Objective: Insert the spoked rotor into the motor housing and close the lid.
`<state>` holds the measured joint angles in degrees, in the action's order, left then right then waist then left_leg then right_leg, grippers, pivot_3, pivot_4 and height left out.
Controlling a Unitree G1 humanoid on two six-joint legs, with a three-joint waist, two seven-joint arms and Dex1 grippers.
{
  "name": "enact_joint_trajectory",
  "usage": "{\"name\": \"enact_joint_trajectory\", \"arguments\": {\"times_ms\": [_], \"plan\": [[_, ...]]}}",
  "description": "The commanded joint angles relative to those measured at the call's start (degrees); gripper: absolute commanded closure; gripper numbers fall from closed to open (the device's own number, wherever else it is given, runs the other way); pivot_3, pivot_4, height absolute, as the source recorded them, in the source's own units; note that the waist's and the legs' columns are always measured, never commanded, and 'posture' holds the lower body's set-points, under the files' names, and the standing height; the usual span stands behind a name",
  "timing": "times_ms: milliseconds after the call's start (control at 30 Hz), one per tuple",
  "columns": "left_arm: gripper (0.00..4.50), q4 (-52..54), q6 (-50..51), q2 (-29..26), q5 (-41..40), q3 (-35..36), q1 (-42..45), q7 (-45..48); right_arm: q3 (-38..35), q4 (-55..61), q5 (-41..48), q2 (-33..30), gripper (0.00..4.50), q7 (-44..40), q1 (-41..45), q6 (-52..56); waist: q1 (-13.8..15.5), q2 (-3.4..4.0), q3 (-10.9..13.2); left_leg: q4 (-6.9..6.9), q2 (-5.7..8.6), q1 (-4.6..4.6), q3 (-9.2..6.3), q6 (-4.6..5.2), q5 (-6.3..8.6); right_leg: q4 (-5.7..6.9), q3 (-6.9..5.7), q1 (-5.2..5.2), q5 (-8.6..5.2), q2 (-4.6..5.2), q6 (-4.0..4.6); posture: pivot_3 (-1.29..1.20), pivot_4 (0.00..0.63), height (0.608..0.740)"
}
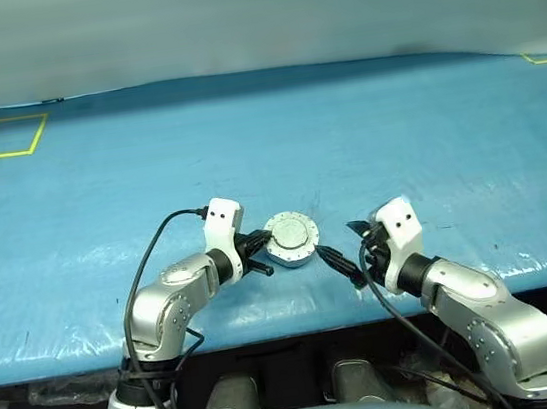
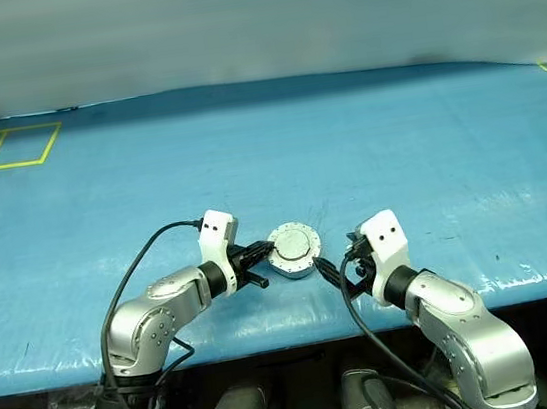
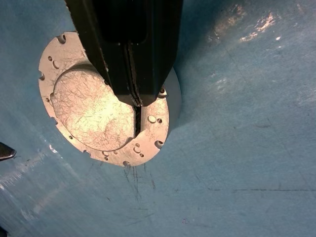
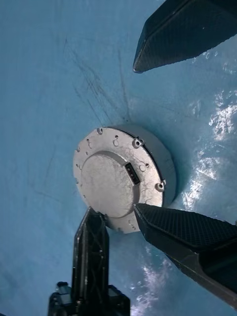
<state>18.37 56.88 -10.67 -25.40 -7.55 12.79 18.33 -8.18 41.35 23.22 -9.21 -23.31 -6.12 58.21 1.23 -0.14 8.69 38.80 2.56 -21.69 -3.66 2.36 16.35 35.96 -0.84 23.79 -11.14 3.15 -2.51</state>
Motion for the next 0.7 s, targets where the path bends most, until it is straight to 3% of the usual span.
{"name": "enact_joint_trajectory", "arguments": {"times_ms": [33, 233, 467, 700], "plan": [[4.50, -0.32, -0.18, -0.16, 0.34, -1.97, 0.29, 0.82, -8.46, -2.85, 8.79, 10.71, 0.05, 6.78, 2.02, 6.08, -0.04, 0.06, 0.02, -0.02, -0.02, 0.00, 0.00, 0.00, 0.00, 0.01, 0.01, 0.01, 0.00, -0.01, 0.00, 0.00, 0.150, 0.740], [4.50, -0.27, -0.41, -0.10, 0.38, -1.66, 0.17, 0.86, -15.39, -12.22, 20.84, 23.37, 0.05, 14.27, 5.68, 10.19, 0.01, 0.22, 0.10, -0.04, 0.21, -0.01, 0.00, 0.11, 0.04, -0.02, 0.03, 0.11, 0.09, 0.17, 0.14, 0.00, 0.150, 0.740], [4.50, -0.35, -0.86, 0.01, 0.21, -1.88, 0.05, 1.00, -17.87, -21.14, 37.23, 24.32, 0.05, 22.77, 7.12, 9.42, -0.46, 0.26, 0.09, -0.27, 0.28, 0.03, 0.02, 0.12, 0.03, -0.02, 0.01, 0.06, 0.13, 0.24, 0.20, 0.00, 0.150, 0.740], [4.50, -0.55, -1.12, 0.09, 0.33, -2.12, -0.27, 0.95, -12.84, -25.75, 51.20, 23.45, 0.05, 27.38, 5.65, 6.45, -0.61, 0.27, 0.09, -0.47, 0.29, 0.07, 0.06, 0.16, 0.01, -0.03, 0.02, 0.09, 0.04, 0.23, 0.09, 0.00, 0.150, 0.740]]}}
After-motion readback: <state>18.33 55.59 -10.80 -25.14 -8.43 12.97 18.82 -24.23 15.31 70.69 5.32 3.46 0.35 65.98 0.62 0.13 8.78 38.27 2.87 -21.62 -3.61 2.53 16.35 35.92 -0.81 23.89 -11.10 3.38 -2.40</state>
